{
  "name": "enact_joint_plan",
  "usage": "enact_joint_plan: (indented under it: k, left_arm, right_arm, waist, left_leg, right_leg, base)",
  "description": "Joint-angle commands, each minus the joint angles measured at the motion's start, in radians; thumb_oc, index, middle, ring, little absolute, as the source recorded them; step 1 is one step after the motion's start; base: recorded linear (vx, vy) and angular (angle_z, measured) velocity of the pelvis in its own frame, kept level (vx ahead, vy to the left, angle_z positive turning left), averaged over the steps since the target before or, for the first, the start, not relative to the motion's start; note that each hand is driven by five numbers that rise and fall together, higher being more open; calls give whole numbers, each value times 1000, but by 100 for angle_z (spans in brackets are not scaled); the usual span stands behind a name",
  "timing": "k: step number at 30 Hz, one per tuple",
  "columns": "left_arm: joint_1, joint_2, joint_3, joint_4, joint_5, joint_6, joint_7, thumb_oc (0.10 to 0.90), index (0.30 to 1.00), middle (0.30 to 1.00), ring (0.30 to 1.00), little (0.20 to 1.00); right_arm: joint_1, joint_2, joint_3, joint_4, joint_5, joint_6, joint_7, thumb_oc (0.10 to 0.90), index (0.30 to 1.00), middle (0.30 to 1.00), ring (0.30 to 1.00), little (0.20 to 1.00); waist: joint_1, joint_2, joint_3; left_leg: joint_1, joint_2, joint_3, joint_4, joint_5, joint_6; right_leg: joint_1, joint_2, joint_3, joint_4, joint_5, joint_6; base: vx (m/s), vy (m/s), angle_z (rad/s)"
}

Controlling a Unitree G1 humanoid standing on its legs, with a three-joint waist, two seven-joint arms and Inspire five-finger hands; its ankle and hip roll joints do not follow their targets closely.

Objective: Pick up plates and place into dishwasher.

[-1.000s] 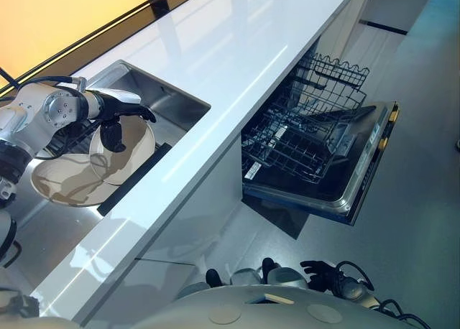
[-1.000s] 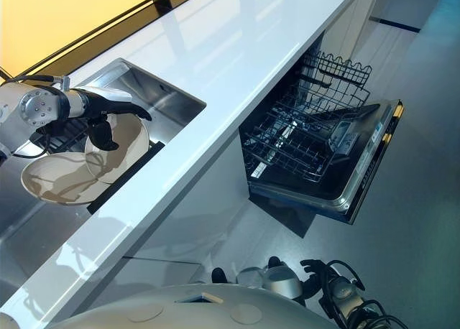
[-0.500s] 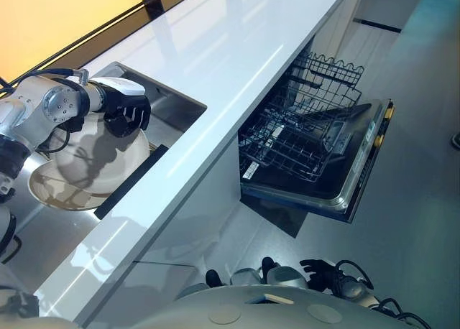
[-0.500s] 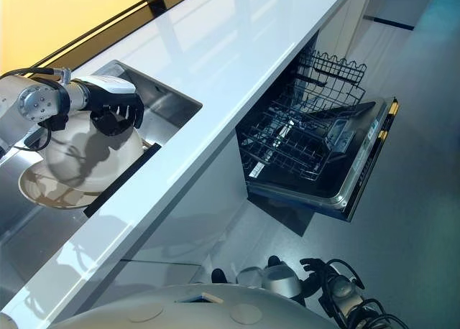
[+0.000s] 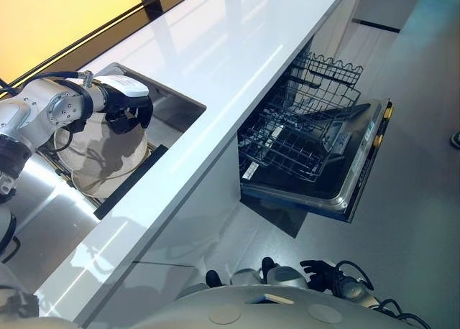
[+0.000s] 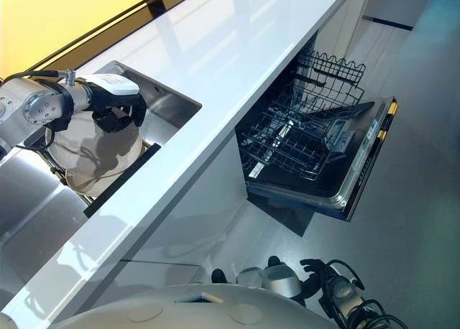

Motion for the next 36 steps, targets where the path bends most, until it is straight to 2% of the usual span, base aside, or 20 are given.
enact_joint_plan:
  k: [1,3,4,7,8,9,11,13,15,18,20,23,27,32,36]
  left_arm:
    - [-202,64,80,58,-39,37,72,377,538,538,538,477]
    - [-184,72,97,31,-63,61,79,385,545,545,545,485]
    - [-170,77,112,9,-74,76,85,383,542,542,542,483]
    - [-112,92,177,-42,-102,104,111,342,507,507,507,442]
    - [-93,98,205,-46,-100,98,118,320,488,488,488,420]
    - [-78,107,224,-43,-99,86,136,262,439,439,439,362]
    - [-65,126,237,-12,-104,50,176,243,422,422,422,343]
    - [-56,157,222,17,-119,15,222,278,453,453,453,378]
    - [-20,168,237,18,-112,1,258,284,458,458,458,384]
    - [52,167,284,-5,-96,7,305,289,462,462,462,389]
    - [119,149,342,-31,-73,18,335,287,460,460,460,387]
    - [182,121,405,-61,-43,33,360,284,458,458,458,384]
    - [212,117,450,-93,-42,43,354,289,462,462,462,389]
    - [231,133,486,-101,-47,25,357,289,462,462,462,389]
    - [227,131,494,-93,-68,26,393,292,465,465,465,392]
  right_arm:
    - [-13,-33,4,-30,34,-67,-18,800,900,900,900,900]
    - [-12,-47,-4,-122,85,-78,-8,800,900,900,900,900]
    - [-11,-56,-11,-204,121,-63,11,800,900,900,900,900]
    - [6,-68,-20,-459,260,-18,135,800,900,900,900,900]
    - [17,-66,-19,-550,319,12,204,800,900,900,900,900]
    - [29,-67,-16,-623,384,22,279,800,900,900,900,900]
    - [42,-70,-7,-728,496,29,411,800,900,900,900,900]
    - [31,-101,-16,-871,644,32,527,800,900,900,900,900]
    - [4,-122,-46,-998,757,86,559,800,900,900,900,900]
    - [-54,-150,-104,-1105,922,134,570,800,900,900,900,900]
    - [-119,-142,-161,-1161,1081,191,549,800,900,900,900,900]
    - [-185,-108,-194,-1196,1184,181,518,800,900,900,900,900]
    - [-220,-82,-205,-1243,1145,133,505,800,900,900,900,900]
    - [-248,-114,-216,-1304,1153,96,524,800,900,900,900,900]
    - [-279,-130,-230,-1333,1183,51,478,800,900,900,900,900]
  waist:
    - [13,41,-22]
    - [15,40,-19]
    - [15,38,-18]
    - [13,32,-15]
    - [12,29,-15]
    - [11,26,-15]
    - [13,21,-18]
    - [19,16,-25]
    - [27,12,-29]
    - [39,10,-35]
    - [52,9,-41]
    - [64,13,-47]
    - [77,18,-58]
    - [85,16,-64]
    - [87,12,-63]
  left_leg:
    - [35,-88,22,29,-143,59]
    - [35,-87,16,29,-142,58]
    - [34,-87,13,31,-142,58]
    - [32,-86,6,35,-142,60]
    - [32,-85,5,35,-142,59]
    - [32,-85,5,35,-141,58]
    - [32,-84,6,34,-140,55]
    - [31,-81,7,30,-134,49]
    - [31,-79,7,28,-131,48]
    - [33,-78,5,23,-127,47]
    - [35,-78,1,20,-126,49]
    - [36,-78,-5,18,-127,53]
    - [33,-78,-11,17,-124,56]
    - [31,-76,-16,15,-117,55]
    - [29,-74,-19,17,-115,53]
  right_leg:
    - [-29,34,-29,69,-54,84]
    - [-27,33,-33,67,-53,83]
    - [-26,33,-34,68,-54,82]
    - [-28,32,-37,74,-58,77]
    - [-28,32,-39,75,-60,75]
    - [-27,32,-41,75,-61,74]
    - [-26,32,-45,73,-63,75]
    - [-24,32,-49,64,-60,76]
    - [-23,32,-52,61,-59,77]
    - [-21,31,-57,58,-56,76]
    - [-16,31,-59,54,-56,72]
    - [-11,29,-64,50,-56,68]
    - [-6,28,-69,43,-56,64]
    - [-2,31,-73,41,-57,58]
    - [-1,32,-73,43,-57,53]
  base:
    - [0,0,0]
    - [-2,-3,2]
    - [-12,-11,4]
    - [-30,-20,4]
    - [-40,-28,-1]
    - [-51,-35,-1]
    - [-62,-40,0]
    - [-67,-38,1]
    - [-45,-16,2]
    - [-24,-3,1]
    - [0,0,0]
    - [0,0,0]
    - [0,0,0]
    - [0,0,0]
    - [0,0,0]
